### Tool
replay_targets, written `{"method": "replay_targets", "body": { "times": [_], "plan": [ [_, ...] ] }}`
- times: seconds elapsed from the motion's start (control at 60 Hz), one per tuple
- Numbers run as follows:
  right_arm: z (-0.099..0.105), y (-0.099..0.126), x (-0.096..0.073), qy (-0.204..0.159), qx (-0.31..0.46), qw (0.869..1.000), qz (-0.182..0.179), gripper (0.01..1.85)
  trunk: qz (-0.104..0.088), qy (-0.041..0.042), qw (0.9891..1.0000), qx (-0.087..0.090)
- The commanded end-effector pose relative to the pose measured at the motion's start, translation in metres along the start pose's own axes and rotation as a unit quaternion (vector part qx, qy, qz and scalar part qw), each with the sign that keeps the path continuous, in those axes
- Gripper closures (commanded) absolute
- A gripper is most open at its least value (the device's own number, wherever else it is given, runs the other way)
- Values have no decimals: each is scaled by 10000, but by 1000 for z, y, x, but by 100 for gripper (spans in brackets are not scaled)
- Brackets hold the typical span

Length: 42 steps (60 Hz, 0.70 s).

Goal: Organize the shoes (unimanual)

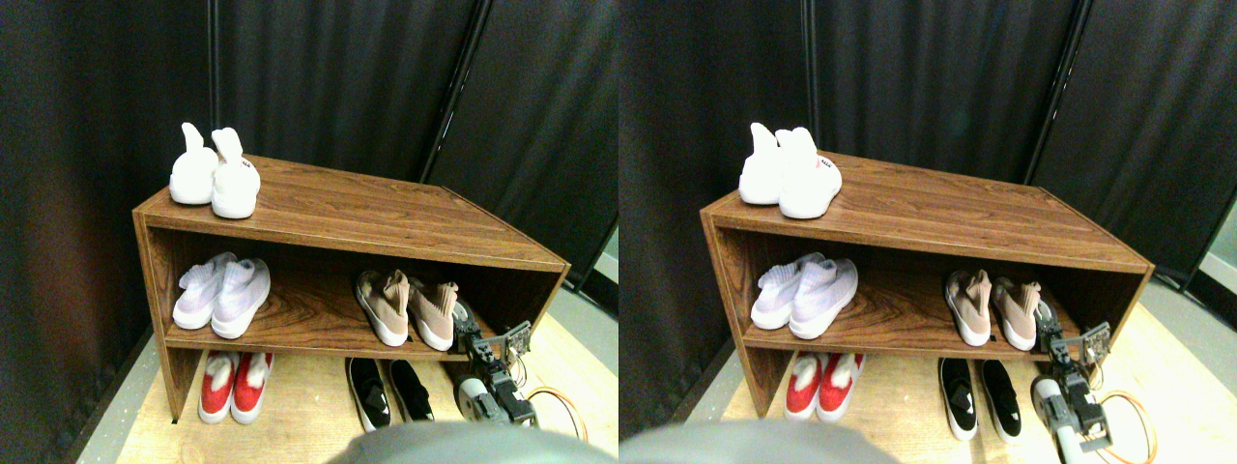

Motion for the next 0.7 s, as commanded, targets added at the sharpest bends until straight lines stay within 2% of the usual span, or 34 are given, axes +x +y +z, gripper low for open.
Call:
{"method": "replay_targets", "body": {
  "times": [0.017, 0.283, 0.467, 0.7],
  "plan": [
    [-6, -6, 0, 117, -37, 9999, -115, 180, 95, 75, 9999, -29],
    [-15, -5, -3, 317, 34, 9993, -213, 180, 144, 48, 9999, -62],
    [-24, -2, -9, 420, -162, 9988, -185, 180, 182, 84, 9998, -88],
    [-36, 0, -12, 539, -200, 9982, -155, 180, 221, 91, 9997, -113]
  ]
}}
